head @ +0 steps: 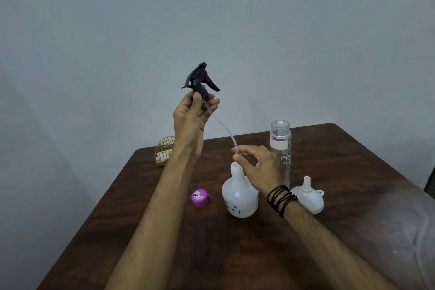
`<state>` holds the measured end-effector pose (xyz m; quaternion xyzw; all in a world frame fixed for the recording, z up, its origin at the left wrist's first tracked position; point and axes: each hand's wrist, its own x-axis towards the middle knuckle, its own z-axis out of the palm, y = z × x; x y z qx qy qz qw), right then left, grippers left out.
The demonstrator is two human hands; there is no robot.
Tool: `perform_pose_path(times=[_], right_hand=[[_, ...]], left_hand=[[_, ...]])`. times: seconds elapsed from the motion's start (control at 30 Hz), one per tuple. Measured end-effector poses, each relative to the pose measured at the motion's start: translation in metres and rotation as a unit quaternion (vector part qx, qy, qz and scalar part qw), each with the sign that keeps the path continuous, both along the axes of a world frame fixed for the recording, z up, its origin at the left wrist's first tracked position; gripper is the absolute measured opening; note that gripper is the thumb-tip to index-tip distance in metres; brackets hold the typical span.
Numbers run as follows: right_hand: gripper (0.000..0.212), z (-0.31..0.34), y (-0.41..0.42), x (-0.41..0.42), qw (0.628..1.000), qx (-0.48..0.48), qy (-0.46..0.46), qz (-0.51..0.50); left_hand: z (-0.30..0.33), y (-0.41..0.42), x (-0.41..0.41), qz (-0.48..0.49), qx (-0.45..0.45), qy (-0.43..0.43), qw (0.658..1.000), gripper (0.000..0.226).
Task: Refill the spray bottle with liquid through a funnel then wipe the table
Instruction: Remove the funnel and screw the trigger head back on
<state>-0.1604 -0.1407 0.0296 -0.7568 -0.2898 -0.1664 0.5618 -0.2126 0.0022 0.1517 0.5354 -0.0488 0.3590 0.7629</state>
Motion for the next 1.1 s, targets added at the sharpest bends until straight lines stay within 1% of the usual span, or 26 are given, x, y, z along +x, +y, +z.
perform_pose_path(times=[0.2,0.3,0.4,0.5,0.57,0.67,0.77,0.9,1.0,1.1], right_hand=[[0.007,-0.009,-0.004,0.000,1.000,-0.007,0.015,0.015],[0.009,-0.016,-0.004,-0.001,0.998,0.014,0.043,0.037],[0.021,-0.025,-0.001,-0.004,0.996,0.024,0.065,0.063],[0.028,-0.035,0.001,-0.009,0.994,0.016,0.074,0.077],[0.027,-0.041,0.003,-0.012,0.993,0.028,0.079,0.088],[0.021,-0.048,0.005,-0.014,0.991,0.038,0.087,0.099],[0.023,-0.056,0.007,-0.011,0.991,0.036,0.089,0.092],[0.042,-0.063,0.008,-0.008,0.993,0.032,0.080,0.079],[0.042,-0.065,0.008,-0.009,0.994,0.033,0.068,0.077],[0.040,-0.067,0.008,-0.006,0.994,0.030,0.067,0.076]], left_hand=[[-0.016,0.002,0.000,0.004,0.016,0.022,1.000,0.022],[-0.028,-0.003,0.000,0.008,0.065,0.043,0.997,0.020],[-0.048,-0.008,-0.001,0.008,0.111,0.076,0.991,0.020],[-0.075,-0.012,-0.004,0.033,0.189,0.119,0.974,0.021],[-0.095,-0.014,-0.006,0.046,0.228,0.141,0.962,0.020],[-0.121,-0.017,-0.010,0.052,0.253,0.159,0.953,0.025],[-0.131,-0.020,-0.011,0.070,0.268,0.166,0.946,0.029],[-0.131,-0.020,-0.011,0.096,0.309,0.166,0.931,0.030],[-0.133,-0.018,-0.012,0.097,0.325,0.160,0.927,0.029],[-0.138,-0.015,-0.014,0.095,0.362,0.151,0.915,0.028]])
